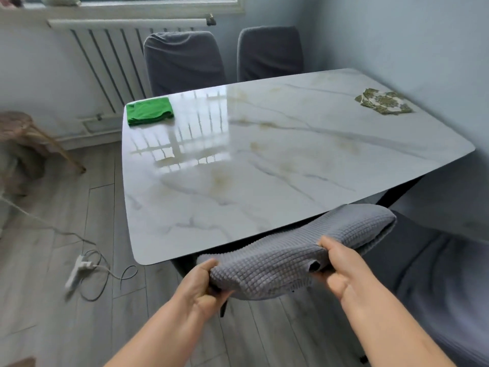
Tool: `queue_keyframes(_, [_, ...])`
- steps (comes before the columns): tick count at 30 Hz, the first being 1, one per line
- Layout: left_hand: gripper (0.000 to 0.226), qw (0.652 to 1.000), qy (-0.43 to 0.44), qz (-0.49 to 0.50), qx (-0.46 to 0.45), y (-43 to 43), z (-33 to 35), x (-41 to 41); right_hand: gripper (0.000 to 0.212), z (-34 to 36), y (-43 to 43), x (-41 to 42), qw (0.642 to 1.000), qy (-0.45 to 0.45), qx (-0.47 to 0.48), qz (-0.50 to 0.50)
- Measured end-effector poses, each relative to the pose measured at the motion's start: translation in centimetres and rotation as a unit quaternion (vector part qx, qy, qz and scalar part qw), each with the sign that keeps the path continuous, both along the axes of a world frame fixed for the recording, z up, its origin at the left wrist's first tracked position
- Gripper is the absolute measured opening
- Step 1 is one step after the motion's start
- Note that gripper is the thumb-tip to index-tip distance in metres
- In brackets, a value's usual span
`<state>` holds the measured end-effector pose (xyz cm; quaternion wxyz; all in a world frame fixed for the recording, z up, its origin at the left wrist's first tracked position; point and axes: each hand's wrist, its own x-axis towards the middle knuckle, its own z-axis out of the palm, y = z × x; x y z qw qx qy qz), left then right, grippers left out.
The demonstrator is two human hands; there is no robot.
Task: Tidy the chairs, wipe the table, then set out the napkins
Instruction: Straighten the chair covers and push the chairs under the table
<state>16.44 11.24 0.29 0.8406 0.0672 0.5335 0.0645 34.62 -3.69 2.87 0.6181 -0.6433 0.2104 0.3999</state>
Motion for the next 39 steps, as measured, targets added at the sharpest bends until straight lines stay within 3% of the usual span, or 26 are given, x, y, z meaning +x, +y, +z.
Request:
queue_keyframes(9, [0.011,0.999,0.028,0.021,0.017,0.2,-4.3,0.4,0.008,-3.4,-0.1,0.4,1.000,0.001,0.019,-0.013])
queue_keyframes(13, [0.021,0.998,0.033,0.032,0.030,0.0,-4.5,0.1,0.007,-4.2,-0.1,-0.2,1.000,-0.007,0.024,-0.019])
queue_keyframes(31, [0.019,0.998,0.035,0.015,0.047,0.5,-5.4,-0.6,0.006,-7.5,-0.1,-1.2,0.997,0.017,0.063,-0.048])
queue_keyframes(39, [0.014,0.990,0.109,-0.072,0.058,2.4,-3.5,0.8,0.011,-7.1,1.3,-1.1,0.996,0.026,0.064,-0.048])
